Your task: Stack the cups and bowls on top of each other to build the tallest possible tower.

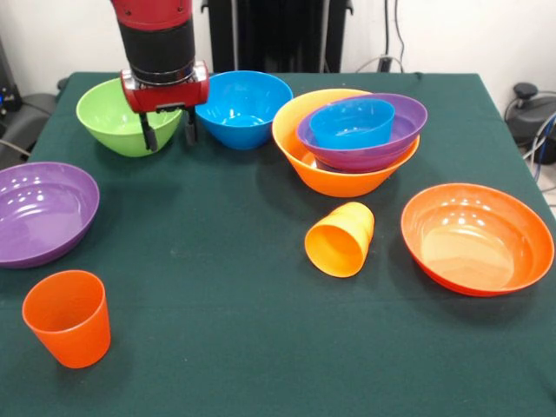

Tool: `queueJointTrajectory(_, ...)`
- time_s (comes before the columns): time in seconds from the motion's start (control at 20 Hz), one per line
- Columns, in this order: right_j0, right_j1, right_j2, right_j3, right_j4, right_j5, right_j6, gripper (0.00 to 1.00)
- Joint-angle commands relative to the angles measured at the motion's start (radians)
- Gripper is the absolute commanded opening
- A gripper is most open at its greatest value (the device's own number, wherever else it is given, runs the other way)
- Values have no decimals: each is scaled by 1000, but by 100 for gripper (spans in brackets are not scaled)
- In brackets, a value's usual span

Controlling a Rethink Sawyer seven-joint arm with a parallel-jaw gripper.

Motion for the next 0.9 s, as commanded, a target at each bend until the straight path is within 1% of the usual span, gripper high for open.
queueJointTrajectory(0.05,31,-71,7,3,17,59,-185,100)
queueJointTrajectory(0.2,38,-116,17,9,56,99,-193,100)
queueJointTrajectory(0.4,30,-200,51,31,147,151,-205,100)
queueJointTrajectory(0.5,31,-227,56,33,175,172,-208,100)
queueJointTrajectory(0.6,38,-237,49,31,178,179,-207,100)
queueJointTrajectory(0.9,52,-205,27,39,153,121,-171,100)
